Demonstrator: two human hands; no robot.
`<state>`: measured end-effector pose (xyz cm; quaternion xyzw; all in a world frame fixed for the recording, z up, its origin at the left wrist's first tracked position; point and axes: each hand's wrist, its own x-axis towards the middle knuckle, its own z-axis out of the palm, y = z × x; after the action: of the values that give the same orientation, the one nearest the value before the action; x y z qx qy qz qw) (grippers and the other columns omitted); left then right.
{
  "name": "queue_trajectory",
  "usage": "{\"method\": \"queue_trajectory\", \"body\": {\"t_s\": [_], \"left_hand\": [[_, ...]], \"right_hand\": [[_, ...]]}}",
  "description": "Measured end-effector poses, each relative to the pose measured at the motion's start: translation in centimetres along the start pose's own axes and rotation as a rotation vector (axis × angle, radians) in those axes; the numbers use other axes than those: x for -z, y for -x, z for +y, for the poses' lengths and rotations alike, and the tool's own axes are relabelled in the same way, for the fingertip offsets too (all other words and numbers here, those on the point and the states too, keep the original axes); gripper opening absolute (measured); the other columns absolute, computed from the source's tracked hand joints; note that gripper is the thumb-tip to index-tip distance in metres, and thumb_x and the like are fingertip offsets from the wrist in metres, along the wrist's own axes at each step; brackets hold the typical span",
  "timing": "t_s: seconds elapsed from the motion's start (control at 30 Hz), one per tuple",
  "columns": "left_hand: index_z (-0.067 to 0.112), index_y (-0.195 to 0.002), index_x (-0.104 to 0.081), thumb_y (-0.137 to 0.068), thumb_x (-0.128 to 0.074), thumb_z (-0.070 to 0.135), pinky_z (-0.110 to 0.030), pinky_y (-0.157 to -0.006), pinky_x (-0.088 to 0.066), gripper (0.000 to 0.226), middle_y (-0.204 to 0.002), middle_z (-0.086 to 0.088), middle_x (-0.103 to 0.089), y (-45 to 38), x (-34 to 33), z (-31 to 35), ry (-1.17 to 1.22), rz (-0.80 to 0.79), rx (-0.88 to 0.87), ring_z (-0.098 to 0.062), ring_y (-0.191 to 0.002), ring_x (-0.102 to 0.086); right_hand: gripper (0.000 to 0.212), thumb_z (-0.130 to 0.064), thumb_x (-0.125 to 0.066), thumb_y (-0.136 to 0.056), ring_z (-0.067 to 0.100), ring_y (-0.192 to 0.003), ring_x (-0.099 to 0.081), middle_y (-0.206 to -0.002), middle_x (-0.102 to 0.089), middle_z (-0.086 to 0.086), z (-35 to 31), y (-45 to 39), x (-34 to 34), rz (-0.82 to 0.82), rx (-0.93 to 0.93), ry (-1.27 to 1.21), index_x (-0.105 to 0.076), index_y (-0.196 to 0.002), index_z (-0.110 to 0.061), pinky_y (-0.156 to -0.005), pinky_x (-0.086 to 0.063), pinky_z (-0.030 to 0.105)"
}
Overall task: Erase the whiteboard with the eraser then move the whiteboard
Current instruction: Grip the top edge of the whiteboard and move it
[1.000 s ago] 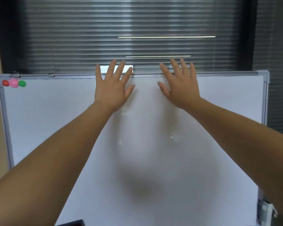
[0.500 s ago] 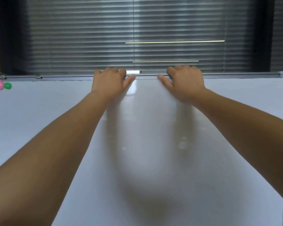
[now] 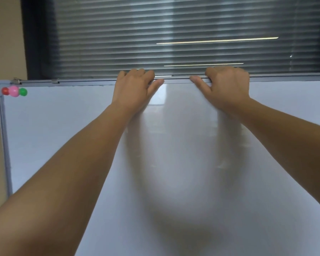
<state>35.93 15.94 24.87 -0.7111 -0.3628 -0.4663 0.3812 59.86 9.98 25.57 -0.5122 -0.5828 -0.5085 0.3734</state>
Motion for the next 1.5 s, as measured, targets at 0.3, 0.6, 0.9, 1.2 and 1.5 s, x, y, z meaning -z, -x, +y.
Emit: {"method": "queue_trajectory", "body": {"t_s": [0.3,0.6,0.9,1.2,1.5], "left_hand": [[0.019,-0.079,-0.04,-0.094,-0.021,0.056,-0.032,-0.075,-0.021,0.044,-0.076,0.0,-0.045,0.1,0.3,-2.0,0.004,-0.012,0.01,-0.022,-0.076,-0.035],[0.017,-0.084,-0.039,-0.087,-0.009,0.063,-0.036,-0.077,-0.023,0.055,-0.082,-0.004,-0.045,-0.2,1.3,-4.5,-0.032,-0.064,-0.021,-0.026,-0.082,-0.041],[0.009,-0.093,-0.049,-0.104,-0.03,0.043,-0.04,-0.082,-0.027,0.04,-0.097,-0.02,-0.058,1.2,2.3,-8.8,-0.08,-0.116,-0.023,-0.036,-0.097,-0.05],[0.009,-0.102,-0.051,-0.105,-0.026,0.043,-0.045,-0.091,-0.031,0.042,-0.109,-0.02,-0.055,3.6,6.1,-15.1,-0.125,-0.254,0.114,-0.036,-0.106,-0.048],[0.01,-0.1,-0.052,-0.105,-0.028,0.042,-0.044,-0.089,-0.033,0.04,-0.094,-0.012,-0.049,6.2,8.9,-21.5,-0.16,-0.237,0.169,-0.028,-0.089,-0.042]], "right_hand": [[0.061,-0.065,-0.032,-0.095,0.025,-0.06,-0.042,-0.055,-0.033,-0.001,-1.7,-0.9,-0.5,0.006,-0.022,0.009,-0.044,-0.067,-0.011,-0.06,-0.023,0.031],[0.063,-0.068,-0.03,-0.093,0.026,-0.065,-0.044,-0.058,-0.038,0.001,-3.9,-2.4,-0.6,-0.02,-0.045,-0.039,-0.046,-0.069,-0.011,-0.063,-0.023,0.031],[0.066,-0.072,-0.028,-0.091,0.026,-0.063,-0.044,-0.056,-0.037,0.0,-8.3,-3.0,-2.3,-0.055,-0.041,-0.07,-0.045,-0.068,-0.013,-0.053,-0.017,0.029],[0.065,-0.071,-0.026,-0.092,0.026,-0.066,-0.044,-0.056,-0.035,0.0,-16.4,-5.1,-2.8,-0.092,-0.014,-0.124,-0.047,-0.07,-0.013,-0.062,-0.024,0.031],[0.065,-0.071,-0.027,-0.092,0.026,-0.064,-0.042,-0.057,-0.036,0.001,-23.9,-6.6,-3.2,-0.061,-0.003,-0.181,-0.033,-0.06,-0.014,-0.059,-0.023,0.031]]}}
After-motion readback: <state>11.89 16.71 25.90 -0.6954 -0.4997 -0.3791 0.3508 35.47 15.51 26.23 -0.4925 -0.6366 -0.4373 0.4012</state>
